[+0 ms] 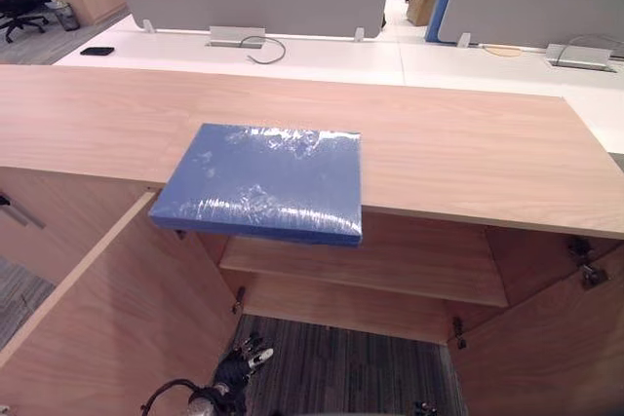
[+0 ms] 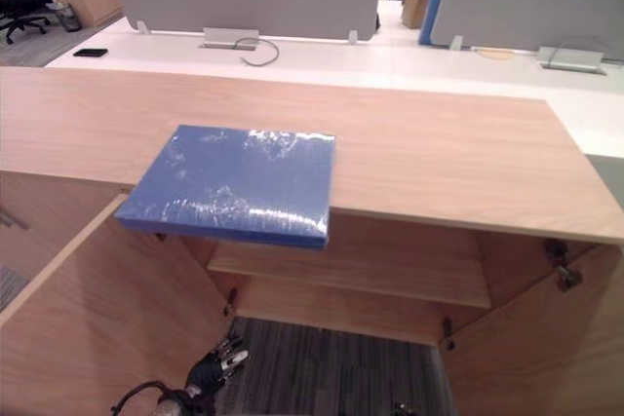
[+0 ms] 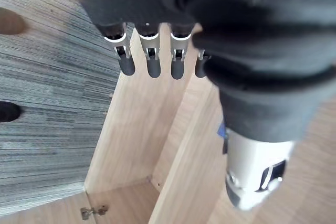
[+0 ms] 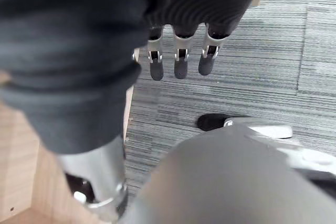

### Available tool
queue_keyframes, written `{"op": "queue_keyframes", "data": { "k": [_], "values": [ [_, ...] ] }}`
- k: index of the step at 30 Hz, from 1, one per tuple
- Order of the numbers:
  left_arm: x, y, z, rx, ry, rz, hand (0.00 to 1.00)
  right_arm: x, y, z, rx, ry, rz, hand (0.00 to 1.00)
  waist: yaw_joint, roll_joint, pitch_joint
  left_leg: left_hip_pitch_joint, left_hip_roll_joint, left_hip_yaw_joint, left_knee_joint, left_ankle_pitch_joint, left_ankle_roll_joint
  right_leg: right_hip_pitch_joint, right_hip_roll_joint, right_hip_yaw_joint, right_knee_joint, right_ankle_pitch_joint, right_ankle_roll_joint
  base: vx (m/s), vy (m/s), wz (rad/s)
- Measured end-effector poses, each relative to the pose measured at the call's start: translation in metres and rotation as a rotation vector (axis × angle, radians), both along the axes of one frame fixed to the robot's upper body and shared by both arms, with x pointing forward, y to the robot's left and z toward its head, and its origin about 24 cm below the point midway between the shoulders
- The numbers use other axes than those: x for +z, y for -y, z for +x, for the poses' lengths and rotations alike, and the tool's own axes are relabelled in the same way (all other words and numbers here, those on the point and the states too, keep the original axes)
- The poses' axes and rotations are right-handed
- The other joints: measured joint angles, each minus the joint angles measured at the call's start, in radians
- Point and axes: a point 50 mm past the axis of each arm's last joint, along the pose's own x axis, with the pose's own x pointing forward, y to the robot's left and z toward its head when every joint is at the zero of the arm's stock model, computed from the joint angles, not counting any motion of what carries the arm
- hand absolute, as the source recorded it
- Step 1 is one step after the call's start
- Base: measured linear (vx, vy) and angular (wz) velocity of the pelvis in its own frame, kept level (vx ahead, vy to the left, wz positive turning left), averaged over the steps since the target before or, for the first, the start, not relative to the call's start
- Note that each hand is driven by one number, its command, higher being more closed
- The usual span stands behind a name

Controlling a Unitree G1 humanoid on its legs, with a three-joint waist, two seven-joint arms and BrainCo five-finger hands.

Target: Walk over to the cabinet, pick up the folder, carry it to the office cabinet, place the folder inside the office cabinet, then close the office cabinet door

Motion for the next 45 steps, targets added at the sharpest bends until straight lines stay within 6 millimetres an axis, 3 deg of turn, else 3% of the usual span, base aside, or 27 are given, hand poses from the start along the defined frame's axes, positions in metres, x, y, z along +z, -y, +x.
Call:
{"op": "queue_keyframes", "data": {
  "k": [7,11,19,23,26,28,31,35,45],
  "values": [
    [0.016,-0.013,0.003,0.14,0.084,-0.052,0.0,0.0,0.0,0.003,0.044,0.0,-0.007,0.0,0.009,0.001,-0.004,0.0,0.0,-0.025,0.0,0.0,0.0,-0.002,-0.002,-0.027,0.025,-0.018,0.005,0.0,0.011,0.1],
    [0.051,-0.042,0.015,0.481,0.3,-0.19,0.0,-0.001,0.001,-0.003,0.059,-0.025,-0.015,0.0,0.035,0.004,-0.013,0.003,-0.009,-0.07,-0.051,0.046,0.005,-0.028,-0.01,-0.056,0.056,-0.046,0.004,-0.12,-0.015,0.28],
    [0.102,-0.085,0.02,0.764,0.631,-0.213,0.0,0.001,0.002,0.004,0.068,-0.011,-0.022,0.0,0.063,0.002,-0.023,0.002,-0.02,-0.106,-0.081,0.074,0.008,-0.021,-0.014,-0.09,0.05,-0.04,0.004,-0.01,-0.002,0.15],
    [0.12,-0.089,0.021,0.832,0.705,-0.197,0.0,0.002,-0.002,0.016,0.096,0.016,-0.023,0.0,0.069,0.003,-0.022,0.001,-0.024,-0.114,-0.085,0.076,0.011,-0.019,-0.017,-0.098,0.048,-0.039,0.005,0.03,0.003,0.07],
    [0.152,-0.081,0.027,0.851,0.857,-0.245,0.0,0.002,-0.009,0.023,0.102,0.031,-0.009,0.0,0.075,0.003,-0.017,-0.004,-0.019,-0.12,-0.082,0.076,0.011,-0.015,-0.017,-0.098,0.047,-0.038,0.004,0.02,-0.011,0.05],
    [0.189,-0.078,0.028,0.829,1.041,-0.241,0.0,0.002,-0.011,0.024,0.103,0.034,-0.002,0.0,0.08,0.003,-0.016,-0.01,-0.019,-0.121,-0.073,0.072,0.009,-0.015,-0.017,-0.098,0.047,-0.038,0.004,0.0,-0.005,0.02],
    [0.243,-0.072,0.022,0.748,1.282,-0.077,0.0,0.001,-0.013,0.024,0.1,0.03,0.003,0.0,0.08,0.007,-0.011,-0.026,-0.019,-0.122,-0.036,0.051,0.008,-0.013,-0.016,-0.098,0.048,-0.038,0.003,0.0,0.0,0.0],
    [0.273,-0.046,0.025,0.561,1.369,0.267,0.0,0.001,-0.01,0.023,0.062,0.026,0.004,0.0,0.078,0.01,-0.008,-0.041,-0.018,-0.124,-0.027,0.047,0.008,-0.022,-0.014,-0.098,0.05,-0.038,0.003,0.0,0.0,0.0],
    [0.284,-0.004,0.04,0.346,1.444,0.861,0.0,0.001,-0.014,0.025,0.067,0.031,0.01,0.0,0.076,0.005,-0.009,-0.069,-0.015,-0.103,-0.013,0.04,0.006,-0.055,-0.011,-0.079,0.05,-0.034,-0.002,0.02,-0.003,-0.05]
  ]
}}
